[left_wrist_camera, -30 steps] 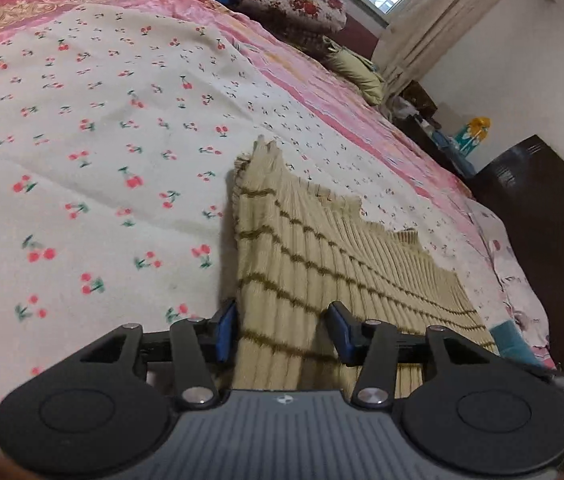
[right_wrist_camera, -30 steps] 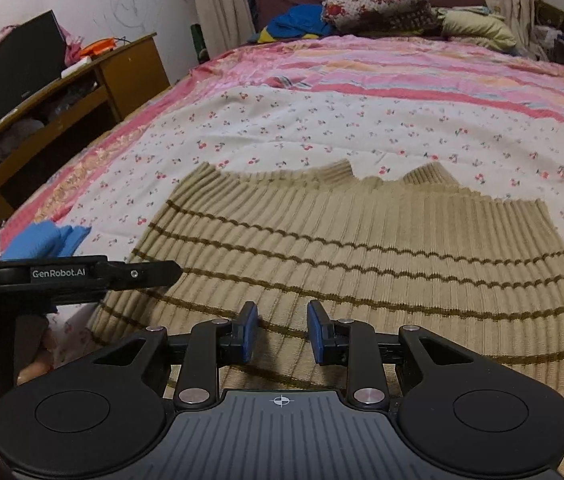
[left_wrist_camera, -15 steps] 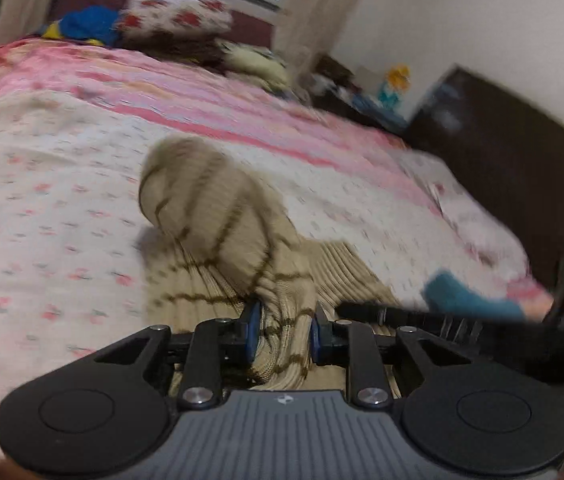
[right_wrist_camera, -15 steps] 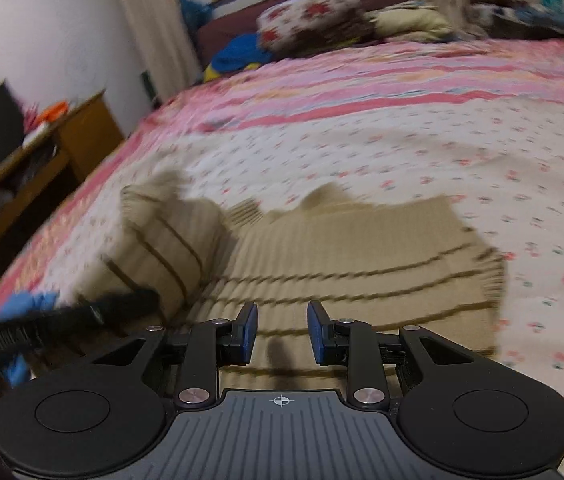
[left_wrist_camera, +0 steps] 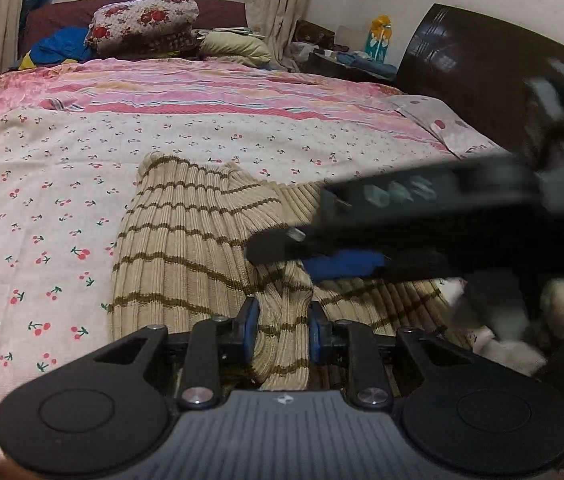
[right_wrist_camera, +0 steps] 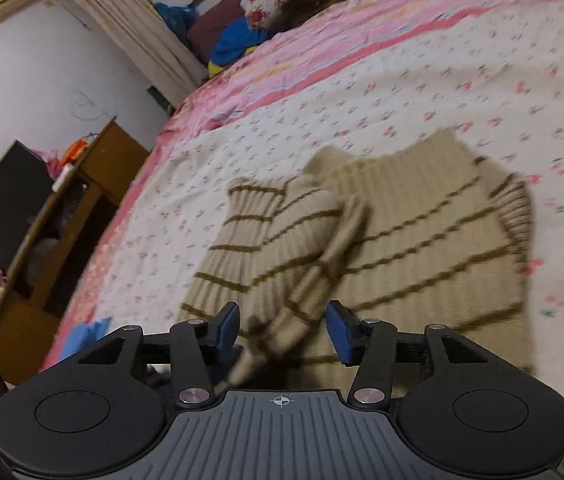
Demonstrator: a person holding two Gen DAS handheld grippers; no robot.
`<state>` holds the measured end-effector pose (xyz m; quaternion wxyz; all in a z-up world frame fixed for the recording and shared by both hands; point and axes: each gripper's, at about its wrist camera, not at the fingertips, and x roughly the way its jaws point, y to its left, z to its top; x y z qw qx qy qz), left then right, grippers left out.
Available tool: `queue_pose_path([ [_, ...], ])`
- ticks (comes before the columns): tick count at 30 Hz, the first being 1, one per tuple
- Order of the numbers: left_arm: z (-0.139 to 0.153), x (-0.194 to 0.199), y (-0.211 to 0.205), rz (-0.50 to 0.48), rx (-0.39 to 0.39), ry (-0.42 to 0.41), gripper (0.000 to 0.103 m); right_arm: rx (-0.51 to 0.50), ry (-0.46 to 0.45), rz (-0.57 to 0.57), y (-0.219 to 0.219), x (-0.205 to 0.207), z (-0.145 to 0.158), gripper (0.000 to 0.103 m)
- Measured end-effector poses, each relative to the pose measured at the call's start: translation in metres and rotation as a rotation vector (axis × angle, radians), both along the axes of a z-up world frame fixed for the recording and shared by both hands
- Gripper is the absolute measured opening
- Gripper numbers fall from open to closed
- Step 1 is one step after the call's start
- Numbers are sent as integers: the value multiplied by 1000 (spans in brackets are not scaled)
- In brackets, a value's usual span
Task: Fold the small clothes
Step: 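Grasp the folded sweater edge with the right tool and fold it over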
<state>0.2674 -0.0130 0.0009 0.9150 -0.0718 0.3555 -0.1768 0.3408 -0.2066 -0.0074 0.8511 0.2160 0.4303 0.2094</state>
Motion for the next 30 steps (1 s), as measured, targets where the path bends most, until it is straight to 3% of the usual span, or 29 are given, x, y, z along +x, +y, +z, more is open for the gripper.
queue_pose_path([
  [4, 4, -9, 1, -6, 14, -11, 33, -67, 20, -2, 16, 17, -4, 48],
  [6, 9, -18, 9, -5, 14, -13, 35, -98, 5, 6, 17, 17, -3, 33],
  [8, 16, -32, 17, -5, 41, -35, 36, -105, -3, 10, 17, 16, 0, 26],
  [12, 25, -61, 33, 13, 105, -78, 49, -92, -6, 1, 12, 14, -1, 19],
  [19, 4, -87, 39, -32, 209, -63, 53, -101, -8, 7, 13, 13, 4, 18],
  [30, 7, -85, 6, 10, 310, -209, 52, -117, 3, 13, 16, 17, 5, 24],
])
